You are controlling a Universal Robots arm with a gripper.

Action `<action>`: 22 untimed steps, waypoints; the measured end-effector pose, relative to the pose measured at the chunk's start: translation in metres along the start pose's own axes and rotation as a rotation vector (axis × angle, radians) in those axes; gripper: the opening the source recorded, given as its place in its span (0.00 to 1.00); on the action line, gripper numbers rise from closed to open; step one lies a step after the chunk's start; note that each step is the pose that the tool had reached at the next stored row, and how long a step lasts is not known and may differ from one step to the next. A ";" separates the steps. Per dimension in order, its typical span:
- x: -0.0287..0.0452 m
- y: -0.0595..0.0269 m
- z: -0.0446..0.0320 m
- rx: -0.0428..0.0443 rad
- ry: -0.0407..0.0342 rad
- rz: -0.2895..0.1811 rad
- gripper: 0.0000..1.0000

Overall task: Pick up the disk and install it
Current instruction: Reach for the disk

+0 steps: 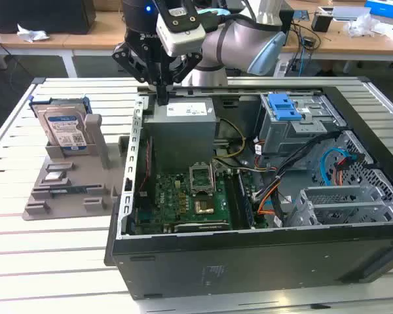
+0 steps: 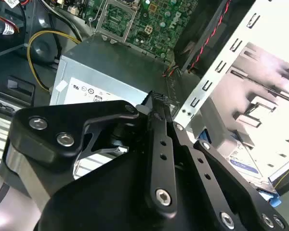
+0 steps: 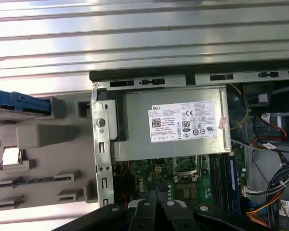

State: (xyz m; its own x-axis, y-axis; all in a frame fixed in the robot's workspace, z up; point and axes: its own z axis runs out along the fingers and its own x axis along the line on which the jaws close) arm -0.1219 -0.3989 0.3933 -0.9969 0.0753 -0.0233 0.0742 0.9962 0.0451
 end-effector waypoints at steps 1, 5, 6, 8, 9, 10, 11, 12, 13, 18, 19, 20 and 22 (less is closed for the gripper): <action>0.0004 0.0000 0.0000 0.0000 -0.0001 0.000 0.11; 0.0146 -0.0011 -0.0004 0.0000 0.0000 0.000 0.11; 0.0166 -0.0012 -0.0004 0.0000 -0.0001 0.000 0.11; 0.0215 -0.0016 -0.0005 0.0000 0.0000 0.000 0.11; 0.0248 -0.0018 -0.0006 0.0000 -0.0001 0.000 0.11; 0.0268 -0.0020 -0.0007 0.0000 -0.0001 0.000 0.11; 0.0286 -0.0021 -0.0007 0.0000 0.0000 0.000 0.11; 0.0307 -0.0023 -0.0008 0.0000 0.0000 0.000 0.11; 0.0326 -0.0024 -0.0009 0.0000 0.0000 0.000 0.11; 0.0463 -0.0034 -0.0012 0.0000 0.0000 0.000 0.11; 0.0480 -0.0036 -0.0013 -0.0001 0.0000 0.000 0.11; 0.0496 -0.0037 -0.0013 0.0001 0.0000 0.000 0.11; 0.0523 -0.0039 -0.0014 0.0000 0.0000 0.000 0.11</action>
State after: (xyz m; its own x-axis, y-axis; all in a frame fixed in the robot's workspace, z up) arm -0.1743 -0.3988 0.3933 -0.9969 0.0753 -0.0233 0.0742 0.9962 0.0451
